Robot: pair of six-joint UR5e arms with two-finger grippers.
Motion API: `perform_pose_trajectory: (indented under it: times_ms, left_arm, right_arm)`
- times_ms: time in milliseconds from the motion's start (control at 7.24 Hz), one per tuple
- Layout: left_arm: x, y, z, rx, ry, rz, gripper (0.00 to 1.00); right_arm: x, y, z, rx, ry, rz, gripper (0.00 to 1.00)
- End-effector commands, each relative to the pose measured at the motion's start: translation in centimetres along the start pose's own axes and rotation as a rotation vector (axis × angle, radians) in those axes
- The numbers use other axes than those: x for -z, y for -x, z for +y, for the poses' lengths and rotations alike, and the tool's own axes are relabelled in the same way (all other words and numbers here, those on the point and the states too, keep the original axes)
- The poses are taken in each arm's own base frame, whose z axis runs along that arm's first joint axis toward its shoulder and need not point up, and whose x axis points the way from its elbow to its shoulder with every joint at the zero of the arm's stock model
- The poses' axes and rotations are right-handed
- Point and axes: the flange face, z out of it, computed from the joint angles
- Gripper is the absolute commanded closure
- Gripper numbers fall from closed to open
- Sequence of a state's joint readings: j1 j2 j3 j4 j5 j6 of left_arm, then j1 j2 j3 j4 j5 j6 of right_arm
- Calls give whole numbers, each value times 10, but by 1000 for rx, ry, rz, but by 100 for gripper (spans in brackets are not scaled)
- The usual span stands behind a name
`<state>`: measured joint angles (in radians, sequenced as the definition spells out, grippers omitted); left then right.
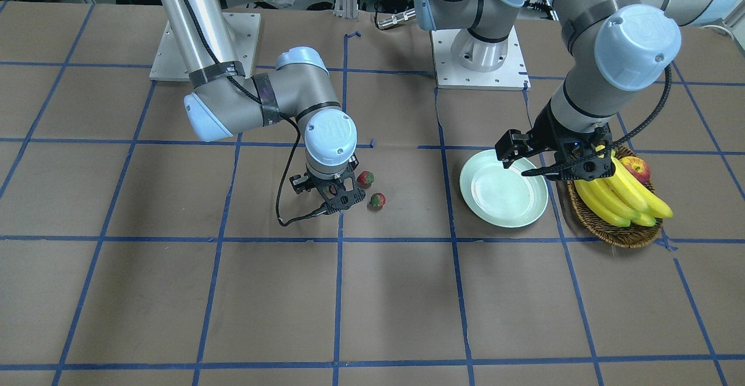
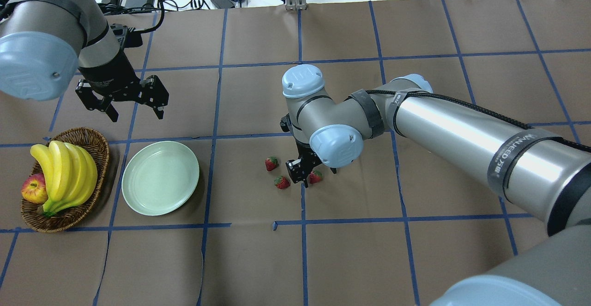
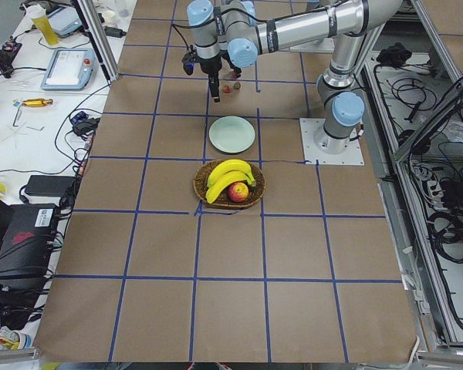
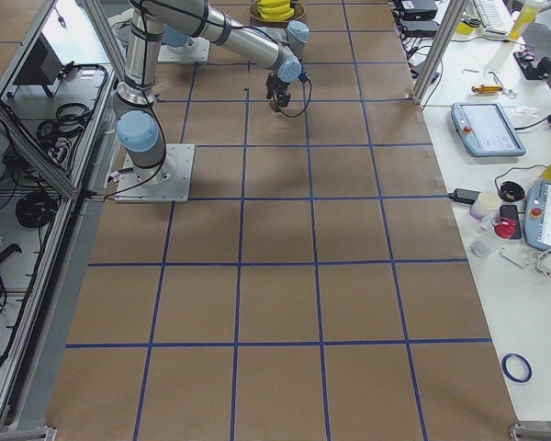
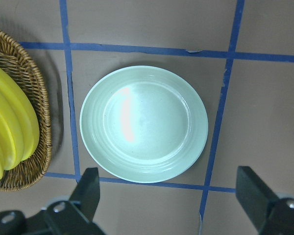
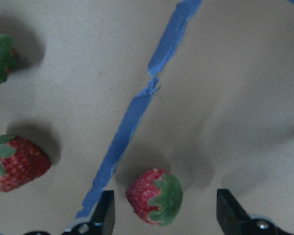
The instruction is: Collect all strawberries into plate
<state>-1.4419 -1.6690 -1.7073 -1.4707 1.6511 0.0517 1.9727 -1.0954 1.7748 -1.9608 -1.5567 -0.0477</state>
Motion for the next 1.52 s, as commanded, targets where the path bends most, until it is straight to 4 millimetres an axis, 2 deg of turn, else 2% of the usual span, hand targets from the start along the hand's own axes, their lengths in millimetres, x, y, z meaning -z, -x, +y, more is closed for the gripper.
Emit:
perform_pose_trajectory:
  times_ms: [0, 138, 276, 414, 690, 828, 1104, 1242, 1380]
  left_arm:
    - [-1, 0, -1, 1, 0, 4, 0]
    - [-1, 0, 0, 1, 2, 4, 0]
    - [-1, 0, 0, 1, 2, 4, 0]
    - [-1, 0, 0, 1, 2, 2, 0]
    - [-1, 0, 0, 1, 2, 1, 0]
    - [-1, 0, 0, 1, 2, 2, 0]
    - [3, 3, 1, 4, -4, -4, 0]
    - [3, 3, 1, 4, -4, -5, 0]
    - [2, 2, 1, 3, -2, -2, 0]
  right_arm:
    - [-2, 0, -1, 6, -3, 0, 59]
    - [-2, 0, -2, 3, -3, 0, 93]
    - [6, 0, -3, 12, -18, 4, 100]
    - [22, 0, -3, 1, -53, 4, 100]
    - [111, 5, -13, -6, -219, -16, 100]
    - [133, 16, -17, -2, -258, -65, 100]
    - [127, 76, -10, -27, -238, -70, 100]
    - [114, 92, -14, -5, -216, -72, 100]
    - [89, 116, -23, 28, -210, -69, 100]
